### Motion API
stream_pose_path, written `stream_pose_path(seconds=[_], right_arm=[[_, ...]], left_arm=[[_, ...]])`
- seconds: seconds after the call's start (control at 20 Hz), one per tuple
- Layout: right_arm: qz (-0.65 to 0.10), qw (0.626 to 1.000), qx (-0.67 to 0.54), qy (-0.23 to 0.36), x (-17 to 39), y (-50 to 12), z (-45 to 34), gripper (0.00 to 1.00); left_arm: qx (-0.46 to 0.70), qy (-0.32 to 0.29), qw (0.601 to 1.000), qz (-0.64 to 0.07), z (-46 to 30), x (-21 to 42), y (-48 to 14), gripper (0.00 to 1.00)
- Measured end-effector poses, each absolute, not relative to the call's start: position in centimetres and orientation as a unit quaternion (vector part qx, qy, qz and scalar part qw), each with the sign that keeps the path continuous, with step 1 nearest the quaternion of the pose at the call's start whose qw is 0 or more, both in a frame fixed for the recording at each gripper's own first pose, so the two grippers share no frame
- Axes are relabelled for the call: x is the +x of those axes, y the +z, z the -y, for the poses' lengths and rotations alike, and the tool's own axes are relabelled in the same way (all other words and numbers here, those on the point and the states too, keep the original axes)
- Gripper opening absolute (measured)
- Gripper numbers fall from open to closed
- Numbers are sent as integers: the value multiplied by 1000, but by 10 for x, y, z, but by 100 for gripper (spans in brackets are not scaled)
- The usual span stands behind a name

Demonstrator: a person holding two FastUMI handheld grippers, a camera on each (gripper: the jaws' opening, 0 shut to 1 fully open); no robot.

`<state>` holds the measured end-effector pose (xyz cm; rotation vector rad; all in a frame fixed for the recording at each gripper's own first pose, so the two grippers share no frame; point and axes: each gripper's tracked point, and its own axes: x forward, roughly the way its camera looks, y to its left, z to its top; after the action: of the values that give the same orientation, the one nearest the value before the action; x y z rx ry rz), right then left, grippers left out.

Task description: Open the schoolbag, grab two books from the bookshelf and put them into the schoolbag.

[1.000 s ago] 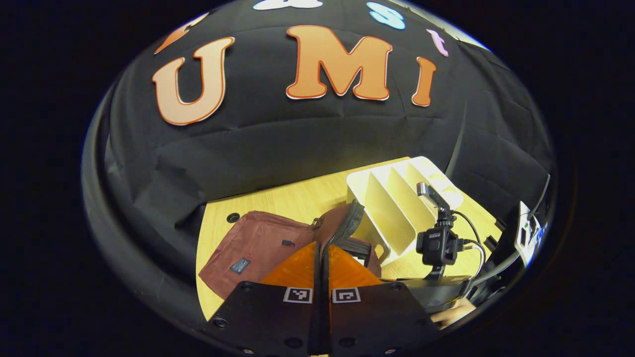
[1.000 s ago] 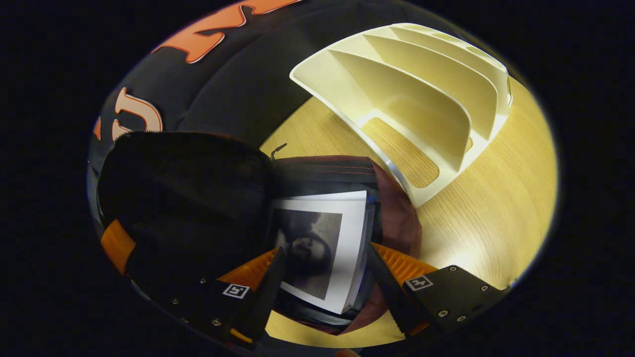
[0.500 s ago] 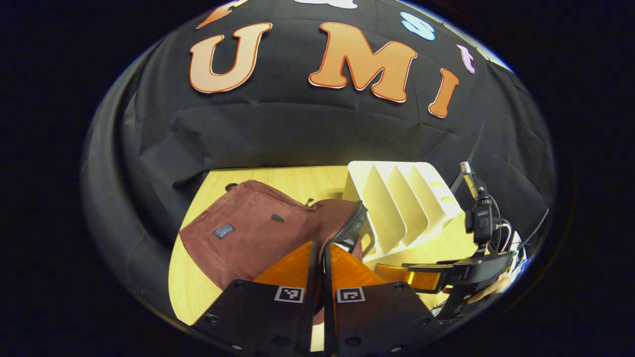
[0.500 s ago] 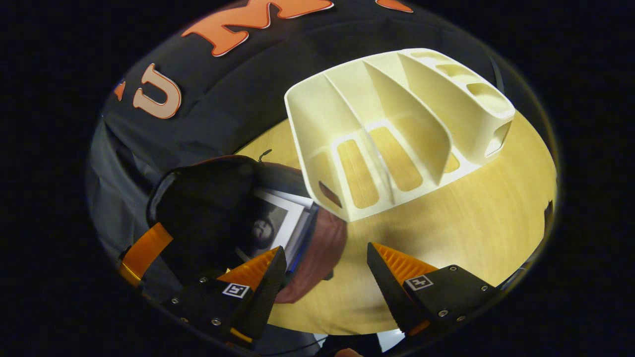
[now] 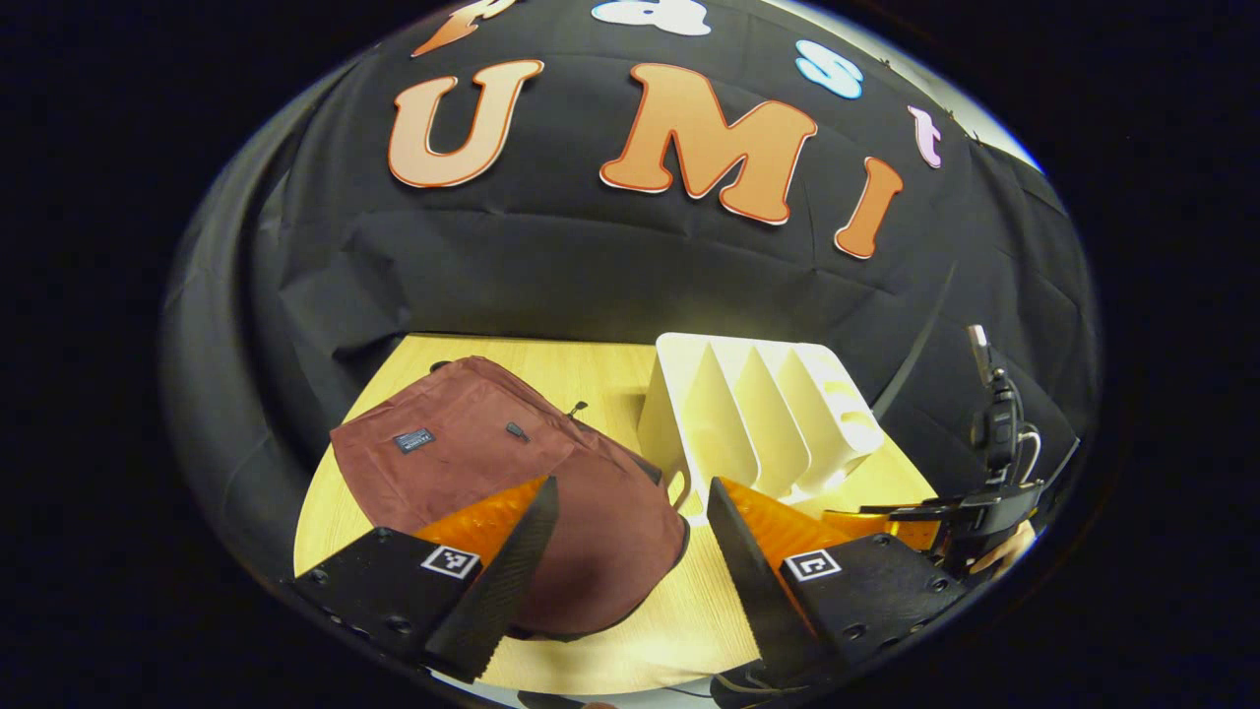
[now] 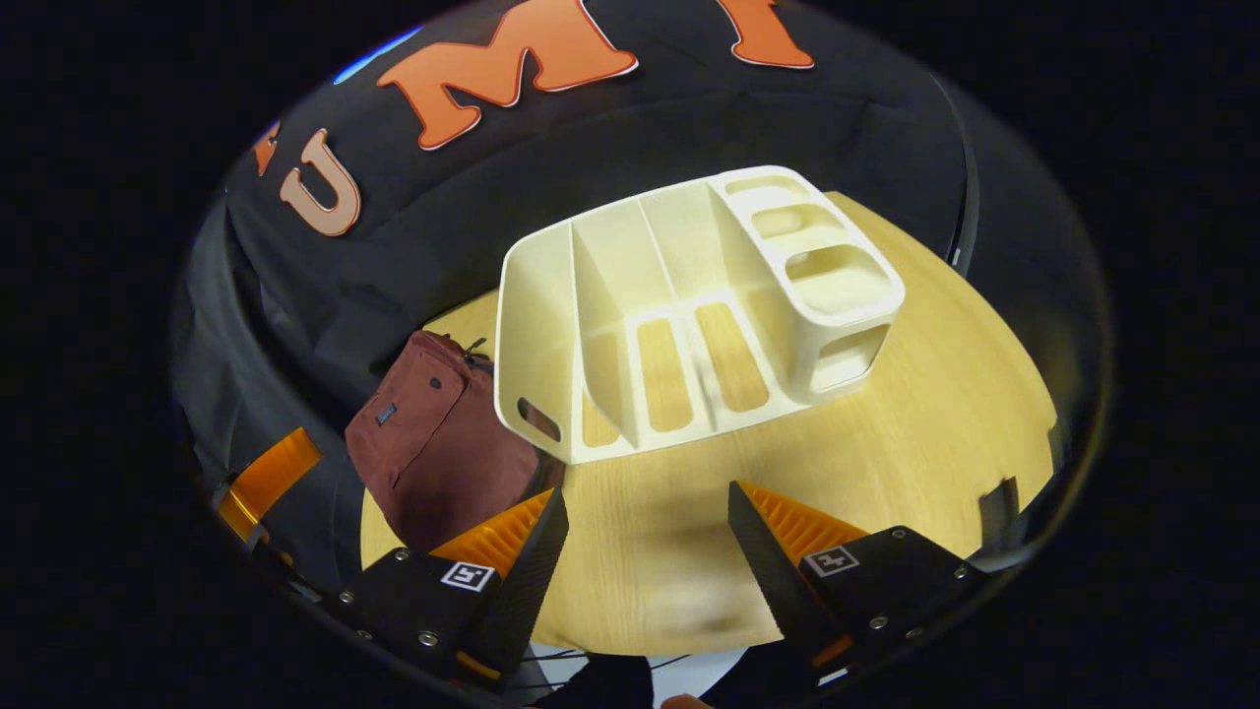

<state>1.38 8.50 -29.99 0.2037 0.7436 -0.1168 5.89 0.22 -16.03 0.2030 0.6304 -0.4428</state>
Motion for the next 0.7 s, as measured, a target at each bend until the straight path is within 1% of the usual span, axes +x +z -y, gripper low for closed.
stream_pose_path(seconds=[0.1,0.35,0.45,0.55,0.7], right_arm=[[-323,941,72,-73,17,-273,-63,98],[-184,978,30,-88,30,-180,-33,98],[-122,988,14,-94,35,-146,-24,97],[-42,995,-6,-96,33,-108,-21,97],[35,995,-27,-84,22,-71,-25,97]], left_arm=[[84,-209,936,-270,6,65,-140,97],[76,-190,969,-137,22,90,-69,97],[75,-191,973,-102,31,94,-45,96],[71,-206,973,-73,44,94,-35,96],[74,-197,977,-34,50,92,-23,95]])
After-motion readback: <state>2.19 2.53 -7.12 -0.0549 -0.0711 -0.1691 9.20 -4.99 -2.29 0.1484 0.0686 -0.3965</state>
